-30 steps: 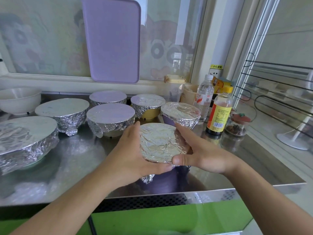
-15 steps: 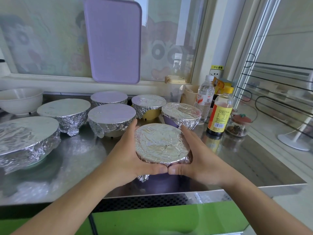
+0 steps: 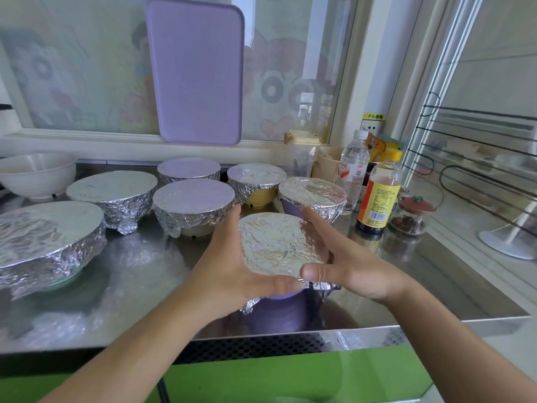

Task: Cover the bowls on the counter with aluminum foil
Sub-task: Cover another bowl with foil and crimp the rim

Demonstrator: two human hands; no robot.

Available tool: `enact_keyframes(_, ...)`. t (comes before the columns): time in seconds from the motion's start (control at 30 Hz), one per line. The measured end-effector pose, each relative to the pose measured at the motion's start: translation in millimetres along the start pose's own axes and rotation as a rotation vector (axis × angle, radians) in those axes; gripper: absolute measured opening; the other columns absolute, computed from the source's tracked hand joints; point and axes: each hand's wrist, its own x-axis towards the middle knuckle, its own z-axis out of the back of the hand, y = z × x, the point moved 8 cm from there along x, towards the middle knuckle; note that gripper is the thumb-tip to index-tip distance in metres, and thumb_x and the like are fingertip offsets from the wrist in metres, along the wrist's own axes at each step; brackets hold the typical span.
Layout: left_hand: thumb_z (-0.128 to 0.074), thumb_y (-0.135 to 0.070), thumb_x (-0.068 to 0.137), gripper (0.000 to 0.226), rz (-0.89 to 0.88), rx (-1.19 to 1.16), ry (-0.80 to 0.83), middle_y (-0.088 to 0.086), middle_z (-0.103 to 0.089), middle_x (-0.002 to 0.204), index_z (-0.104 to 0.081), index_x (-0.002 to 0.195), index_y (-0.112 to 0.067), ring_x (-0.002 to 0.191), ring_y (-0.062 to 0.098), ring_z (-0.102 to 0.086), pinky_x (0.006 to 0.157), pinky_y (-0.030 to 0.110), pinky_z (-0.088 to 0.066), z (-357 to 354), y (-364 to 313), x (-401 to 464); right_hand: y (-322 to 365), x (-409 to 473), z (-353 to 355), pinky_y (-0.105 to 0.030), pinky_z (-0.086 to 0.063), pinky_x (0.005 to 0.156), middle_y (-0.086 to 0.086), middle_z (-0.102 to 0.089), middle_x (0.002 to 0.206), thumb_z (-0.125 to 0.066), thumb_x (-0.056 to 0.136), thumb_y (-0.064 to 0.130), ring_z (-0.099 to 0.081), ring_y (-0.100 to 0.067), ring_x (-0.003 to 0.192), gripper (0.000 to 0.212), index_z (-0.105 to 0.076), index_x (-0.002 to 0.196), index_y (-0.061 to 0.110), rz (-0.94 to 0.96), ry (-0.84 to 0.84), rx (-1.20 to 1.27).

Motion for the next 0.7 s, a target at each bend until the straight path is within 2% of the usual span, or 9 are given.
enact_keyframes(0.07, -0.096, -0.077, 0.028, 0.151, -0.003, -0.026, -0.001, -0.024, -0.037, 0.154, -0.021, 0.156, -0.046, 0.142, -0.008, -0.038, 0.118, 0.028, -0.038, -1.5, 6.9, -1.8, -1.6, -2.7, -1.3, -0.008, -0.03, 0.115, 0.048, -0.025, 0.15, -0.09, 0.059, 0.071, -0.024, 0.021, 0.146, 0.146, 0.001, 0.168, 0.038, -0.006, 0.003, 0.013)
enact_keyframes(0.13, -0.094, -0.079, 0.024, 0.166, 0.003, -0.043, -0.002, -0.033, -0.032, 0.152, -0.012, 0.162, -0.037, 0.14, -0.017, -0.033, 0.113, 0.012, -0.033, -2.7, 9.9, -3.7, -2.4, -5.9, -2.6, 0.001, -0.035, 0.1, 0.055, -0.039, 0.135, -0.094, 0.073, 0.032, -0.036, 0.033, 0.128, 0.123, -0.009, 0.162, 0.039, 0.004, -0.01, 0.053)
enact_keyframes(0.2, -0.097, -0.076, 0.024, 0.17, 0.0, -0.056, -0.015, -0.033, -0.034, 0.153, -0.009, 0.164, -0.035, 0.14, -0.015, -0.035, 0.116, 0.016, -0.033, -4.2, 11.8, -5.3, 1.5, -8.1, -4.3, 0.004, -0.037, 0.091, 0.065, -0.047, 0.112, -0.087, 0.077, 0.0, -0.042, 0.038, 0.113, 0.107, -0.017, 0.14, 0.051, 0.025, -0.034, 0.065)
enact_keyframes(0.23, -0.098, -0.072, 0.026, 0.169, 0.006, -0.057, -0.028, -0.029, -0.036, 0.154, -0.008, 0.164, -0.035, 0.141, -0.013, -0.037, 0.118, 0.022, -0.033, -4.4, 14.0, -5.8, 1.7, -8.2, -5.2, 0.005, -0.037, 0.091, 0.067, -0.047, 0.109, -0.087, 0.076, -0.001, -0.042, 0.039, 0.112, 0.107, -0.016, 0.136, 0.052, 0.02, -0.055, 0.064)
enact_keyframes(0.33, -0.1, -0.068, 0.029, 0.166, 0.017, -0.068, -0.057, -0.028, -0.039, 0.152, -0.01, 0.164, -0.036, 0.138, -0.015, -0.038, 0.116, 0.022, -0.035, -3.6, 18.1, -8.6, -11.4, -8.3, -3.6, 0.002, -0.036, 0.097, 0.063, -0.048, 0.118, -0.093, 0.066, 0.018, -0.04, 0.035, 0.122, 0.122, -0.009, 0.151, 0.045, 0.019, -0.15, 0.094)
enact_keyframes(0.43, -0.102, -0.066, 0.03, 0.161, 0.024, -0.091, -0.07, -0.031, -0.04, 0.15, -0.012, 0.162, -0.041, 0.137, -0.016, -0.039, 0.114, 0.02, -0.036, -3.6, 20.4, -11.9, -14.2, -11.3, -9.4, -0.011, -0.03, 0.118, 0.057, -0.039, 0.134, -0.099, 0.063, 0.038, -0.027, 0.029, 0.138, 0.142, -0.003, 0.167, 0.037, 0.016, -0.163, 0.088)
enact_keyframes(0.6, -0.1, -0.07, 0.026, 0.163, 0.068, -0.108, -0.073, -0.033, -0.043, 0.147, -0.013, 0.161, -0.044, 0.134, -0.017, -0.041, 0.115, 0.023, -0.036, -3.1, 25.5, -16.7, -14.5, -14.1, -10.6, -0.005, -0.036, 0.109, 0.058, -0.047, 0.13, -0.098, 0.068, 0.026, -0.039, 0.029, 0.13, 0.142, 0.004, 0.167, 0.035, 0.022, -0.175, 0.111)
enact_keyframes(0.67, -0.099, -0.072, 0.025, 0.164, 0.099, -0.107, -0.021, -0.033, -0.042, 0.146, -0.01, 0.16, -0.046, 0.135, -0.016, -0.041, 0.119, 0.026, -0.034, -2.3, 31.1, -18.0, -14.2, -17.1, -8.7, -0.016, -0.028, 0.121, 0.055, -0.038, 0.141, -0.1, 0.064, 0.04, -0.029, 0.028, 0.139, 0.148, 0.007, 0.167, 0.038, 0.036, -0.084, 0.121)
enact_keyframes(0.7, -0.1, -0.07, 0.025, 0.165, 0.111, -0.111, 0.018, -0.032, -0.041, 0.149, -0.008, 0.16, -0.048, 0.138, -0.013, -0.041, 0.122, 0.029, -0.033, -1.0, 32.9, -17.7, -15.6, -13.1, -4.6, -0.022, -0.024, 0.124, 0.046, -0.032, 0.153, -0.099, 0.061, 0.052, -0.026, 0.022, 0.145, 0.15, 0.007, 0.166, 0.041, 0.043, -0.047, 0.118)
